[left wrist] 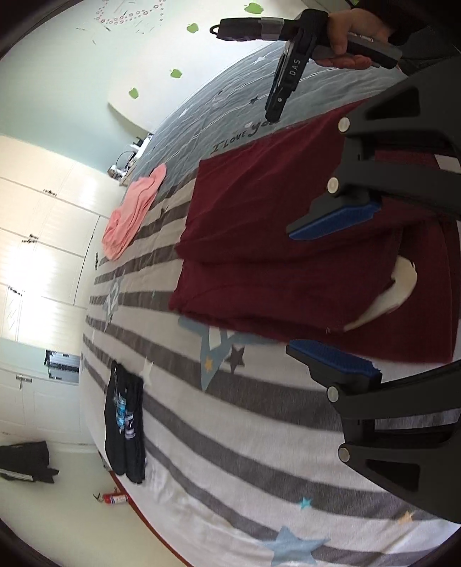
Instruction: Fold clothes
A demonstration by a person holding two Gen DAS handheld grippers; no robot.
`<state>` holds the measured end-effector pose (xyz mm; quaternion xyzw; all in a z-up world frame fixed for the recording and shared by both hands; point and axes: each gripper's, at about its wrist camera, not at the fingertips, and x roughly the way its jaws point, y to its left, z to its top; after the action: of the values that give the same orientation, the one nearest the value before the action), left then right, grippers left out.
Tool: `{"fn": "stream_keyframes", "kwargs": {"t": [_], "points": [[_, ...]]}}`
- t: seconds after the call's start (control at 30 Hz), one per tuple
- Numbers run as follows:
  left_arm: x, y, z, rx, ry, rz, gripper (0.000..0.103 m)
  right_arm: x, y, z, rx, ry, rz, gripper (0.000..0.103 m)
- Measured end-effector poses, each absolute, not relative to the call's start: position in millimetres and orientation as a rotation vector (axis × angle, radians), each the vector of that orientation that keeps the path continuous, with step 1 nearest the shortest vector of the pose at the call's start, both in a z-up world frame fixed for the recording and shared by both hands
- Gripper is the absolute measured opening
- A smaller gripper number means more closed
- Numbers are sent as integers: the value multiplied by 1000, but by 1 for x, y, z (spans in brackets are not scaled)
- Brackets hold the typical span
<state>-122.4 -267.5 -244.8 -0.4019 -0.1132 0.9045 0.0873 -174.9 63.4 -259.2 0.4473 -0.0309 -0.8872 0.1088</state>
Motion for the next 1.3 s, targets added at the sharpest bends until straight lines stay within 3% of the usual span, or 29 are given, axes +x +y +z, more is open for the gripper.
{"fn": "stream_keyframes", "kwargs": {"t": [0.5,0.6,0.73,0.87,1.1,1.2,1.3], "points": [[-211,-206,-303,-1387,-277,2613,55,-173,100,-315,1272,-93,-2532,38],[-209,-197,-303,-1340,-264,2556,10,-173,103,-318,1232,-126,-2525,38],[-210,-198,-310,-1351,-251,2565,6,-173,102,-321,1209,-142,-2531,38],[-207,-218,-308,-1320,-371,2603,2,-172,101,-322,1217,-173,-2531,38],[-208,-245,-258,-1169,-330,2717,2,-169,83,-313,1224,-195,-2497,38],[-217,-259,-251,-1244,-341,2694,2,-166,69,-306,1204,-182,-2476,38],[-236,-256,-269,-1455,-238,2593,5,-164,56,-301,1201,-158,-2468,38]]}}
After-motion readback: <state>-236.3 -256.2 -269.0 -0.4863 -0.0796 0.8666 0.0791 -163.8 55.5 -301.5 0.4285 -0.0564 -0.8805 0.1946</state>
